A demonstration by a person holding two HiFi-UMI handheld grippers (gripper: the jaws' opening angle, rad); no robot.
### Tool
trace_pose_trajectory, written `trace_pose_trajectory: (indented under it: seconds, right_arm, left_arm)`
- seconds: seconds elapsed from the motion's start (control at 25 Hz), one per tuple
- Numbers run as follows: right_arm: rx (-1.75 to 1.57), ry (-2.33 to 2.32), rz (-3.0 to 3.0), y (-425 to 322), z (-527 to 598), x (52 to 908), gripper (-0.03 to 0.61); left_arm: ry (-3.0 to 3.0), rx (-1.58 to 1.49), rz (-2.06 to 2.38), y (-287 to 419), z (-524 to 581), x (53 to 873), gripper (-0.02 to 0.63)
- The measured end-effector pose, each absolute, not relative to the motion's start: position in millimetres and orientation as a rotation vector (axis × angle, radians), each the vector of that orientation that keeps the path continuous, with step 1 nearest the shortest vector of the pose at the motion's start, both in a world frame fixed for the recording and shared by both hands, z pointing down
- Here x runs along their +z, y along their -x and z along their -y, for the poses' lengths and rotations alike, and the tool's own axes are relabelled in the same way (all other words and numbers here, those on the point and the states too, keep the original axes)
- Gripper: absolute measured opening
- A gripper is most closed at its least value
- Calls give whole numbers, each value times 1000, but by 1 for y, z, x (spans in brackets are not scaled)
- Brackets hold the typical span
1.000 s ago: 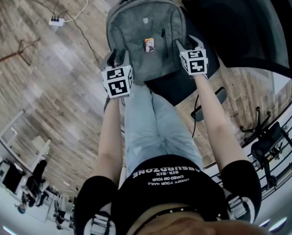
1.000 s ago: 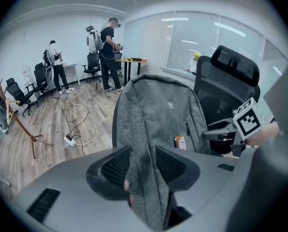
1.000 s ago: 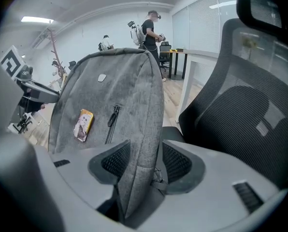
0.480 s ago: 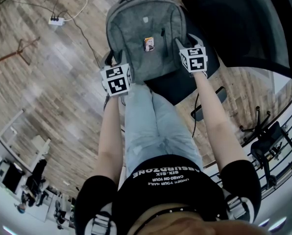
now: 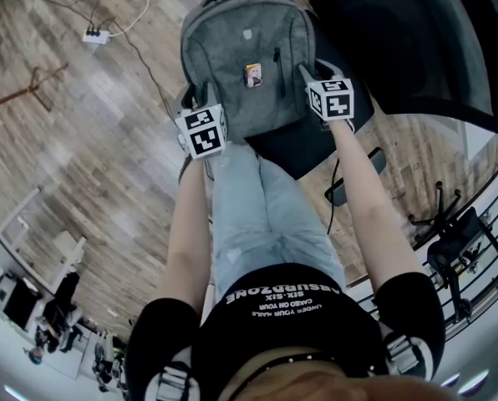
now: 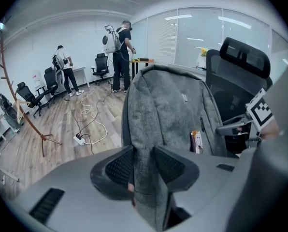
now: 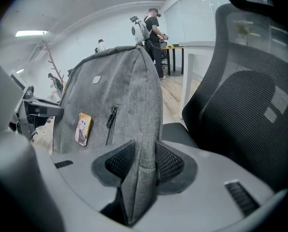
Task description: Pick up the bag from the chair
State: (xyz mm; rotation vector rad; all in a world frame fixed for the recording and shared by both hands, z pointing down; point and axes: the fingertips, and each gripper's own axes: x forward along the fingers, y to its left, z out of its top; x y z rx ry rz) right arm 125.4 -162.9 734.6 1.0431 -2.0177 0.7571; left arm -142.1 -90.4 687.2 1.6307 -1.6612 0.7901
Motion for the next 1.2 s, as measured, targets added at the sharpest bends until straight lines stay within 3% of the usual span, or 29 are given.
trace_pose_trajectory:
  seconds: [0.4,1.2]
  right_arm:
    - [715,-1039,2102,-124,155,729,106]
    - [775,-1050,2113,-124,136,715,69]
  left_arm:
    - [-1656,699,1602,142,84,686,96]
    - [-1718,734,1523,137,76,680,66]
